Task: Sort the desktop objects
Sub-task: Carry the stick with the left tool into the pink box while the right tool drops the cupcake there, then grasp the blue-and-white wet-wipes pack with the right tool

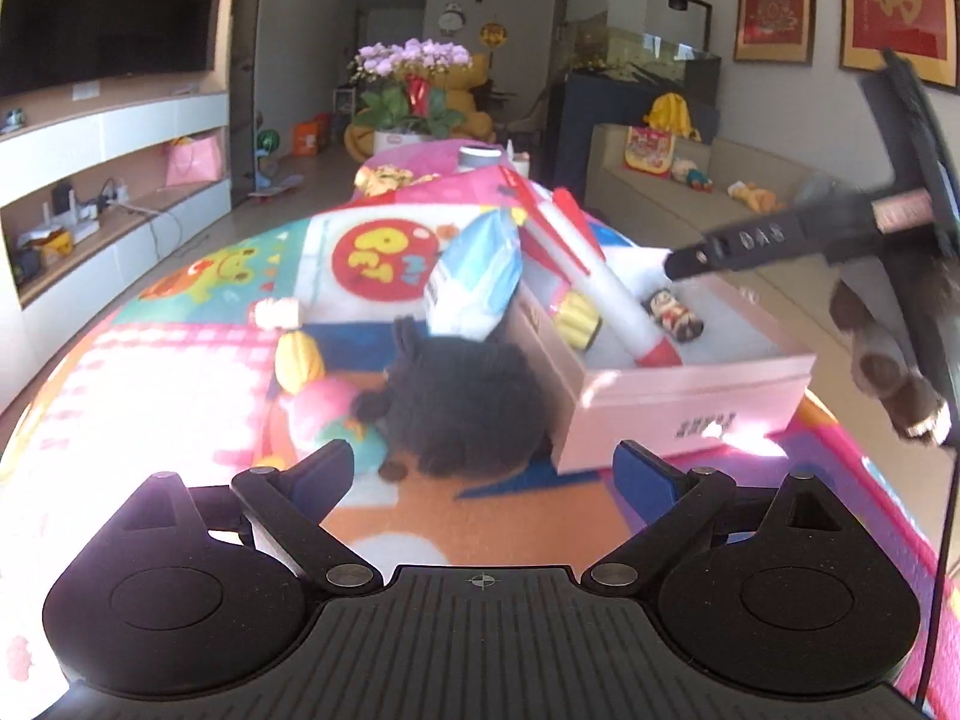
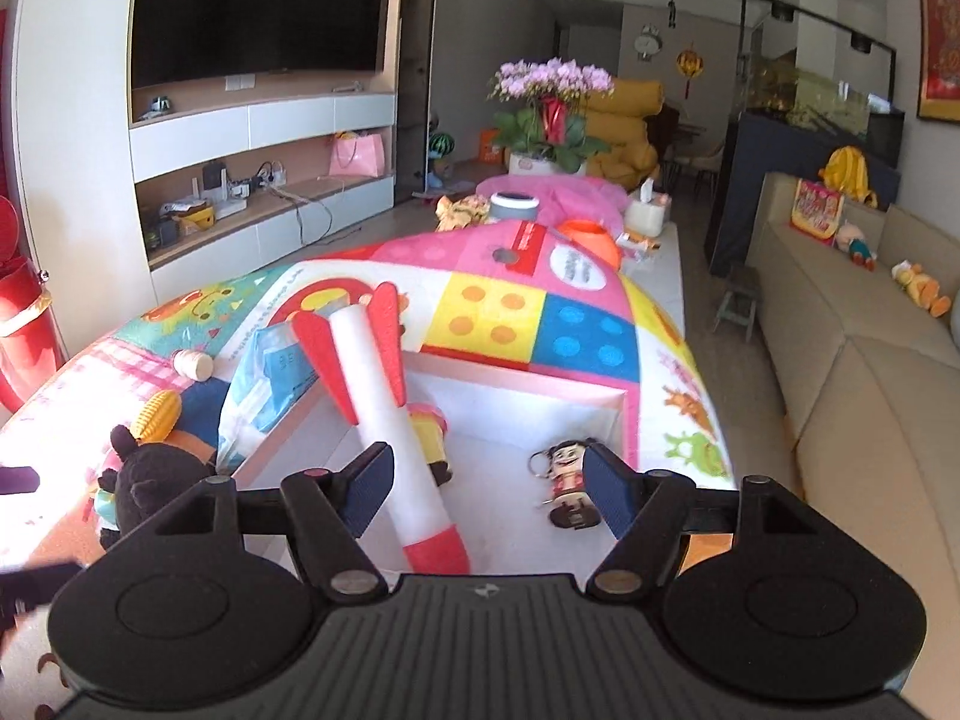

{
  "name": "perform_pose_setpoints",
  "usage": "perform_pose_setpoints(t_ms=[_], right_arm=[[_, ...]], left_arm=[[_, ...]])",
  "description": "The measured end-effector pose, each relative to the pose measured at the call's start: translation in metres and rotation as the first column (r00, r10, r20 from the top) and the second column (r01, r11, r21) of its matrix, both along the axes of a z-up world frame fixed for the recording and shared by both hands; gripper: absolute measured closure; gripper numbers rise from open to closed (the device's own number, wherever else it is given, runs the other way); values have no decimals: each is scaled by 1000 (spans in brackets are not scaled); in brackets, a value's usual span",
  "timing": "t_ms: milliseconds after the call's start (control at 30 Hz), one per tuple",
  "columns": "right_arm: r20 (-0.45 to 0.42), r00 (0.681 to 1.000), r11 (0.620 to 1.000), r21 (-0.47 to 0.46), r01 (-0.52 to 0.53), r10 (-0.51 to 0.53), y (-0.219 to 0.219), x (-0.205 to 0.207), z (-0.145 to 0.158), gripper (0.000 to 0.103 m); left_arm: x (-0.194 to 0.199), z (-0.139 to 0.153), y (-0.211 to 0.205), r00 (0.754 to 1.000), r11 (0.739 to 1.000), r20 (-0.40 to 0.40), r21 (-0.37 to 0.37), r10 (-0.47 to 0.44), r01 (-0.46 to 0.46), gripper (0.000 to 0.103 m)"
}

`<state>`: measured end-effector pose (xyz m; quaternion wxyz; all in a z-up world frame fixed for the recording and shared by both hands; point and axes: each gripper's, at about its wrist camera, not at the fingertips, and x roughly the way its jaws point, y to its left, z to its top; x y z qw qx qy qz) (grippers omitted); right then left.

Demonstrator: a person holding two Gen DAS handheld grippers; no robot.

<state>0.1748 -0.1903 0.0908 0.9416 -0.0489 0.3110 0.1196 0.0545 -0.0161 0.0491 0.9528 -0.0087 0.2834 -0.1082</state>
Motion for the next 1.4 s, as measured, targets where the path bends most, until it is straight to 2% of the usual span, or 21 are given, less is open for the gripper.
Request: perform_pose_setpoints(t_ms=[200, 233, 300, 367, 400, 533, 600, 633, 667, 700, 733, 767, 867, 1000, 1033, 1067, 1100, 1233, 1400], right_arm=[[-68, 994, 994, -62, -90, 86, 47, 39, -20, 41], [-73, 993, 992, -84, -98, 92, 52, 43, -24, 46], [-108, 991, 986, -138, -96, 82, 61, 52, -32, 63], [-128, 989, 982, -164, -89, 68, 54, 51, -34, 75], [-162, 985, 983, -162, -91, 64, 48, 51, -34, 77], [-248, 968, 975, -221, -18, -38, 24, 50, -37, 77], [-207, 978, 977, -211, -15, -30, 19, 43, -21, 75], [-181, 983, 980, -198, -19, -17, 22, 40, -12, 68], [-142, 990, 986, -165, -27, 3, 27, 40, 2, 56], [-111, 994, 991, -127, -35, 21, 35, 40, 12, 50], [-96, 995, 994, -96, -44, 35, 43, 42, 19, 39], [-89, 995, 996, -64, -57, 51, 55, 47, 25, 34], [-98, 992, 997, -20, -75, 73, 103, 69, 23, 24], [-84, 996, 991, -127, -38, 28, 154, 94, -2, 24], [-96, 995, 989, -139, -42, 28, 159, 98, -6, 28], [-121, 992, 987, -149, -51, 33, 164, 99, -11, 47], [-131, 991, 987, -151, -56, 36, 165, 99, -13, 58], [-89, 993, 989, -116, -92, 82, 161, 76, 5, 70], [-13, 990, 990, -5, -141, 141, 154, 40, 55, 80]], left_arm=[[-16, -21, 6, 1000, 1000, 10, 4, -6, 6, 3], [-17, -22, 7, 1000, 1000, 5, -6, -4, 4, 3], [-20, -23, 11, 1000, 1000, 0, -28, 0, 0, 3], [-21, -25, 14, 1000, 999, -5, -34, 22, -22, 3], [-20, -26, 16, 999, 999, -12, -29, 40, -41, 2], [-16, -29, 18, 991, 991, -25, 21, 131, -131, 1], [-14, -32, 19, 989, 989, -29, 18, 147, -147, 0], [-13, -34, 20, 988, 988, -32, 12, 151, -151, 0], [-12, -37, 21, 987, 988, -38, 8, 155, -155, 0], [-10, -41, 23, 985, 987, -56, 6, 162, -162, 0], [-9, -41, 24, 983, 986, -68, 2, 169, -169, 0], [-9, -41, 26, 982, 984, -67, -7, 178, -179, 0], [-10, -44, 33, 975, 977, -84, -37, 207, -211, 0], [-10, -45, 36, 969, 970, -93, -62, 227, -233, 0], [-11, -45, 35, 969, 970, -92, -54, 231, -236, 0], [-11, -45, 33, 968, 970, -89, -40, 236, -240, 0], [-11, -45, 31, 967, 970, -85, -32, 239, -243, 0], [-11, -44, 28, 965, 968, -80, -11, 249, -251, 0], [-12, -45, 28, 964, 967, -79, -6, 252, -253, 0]])
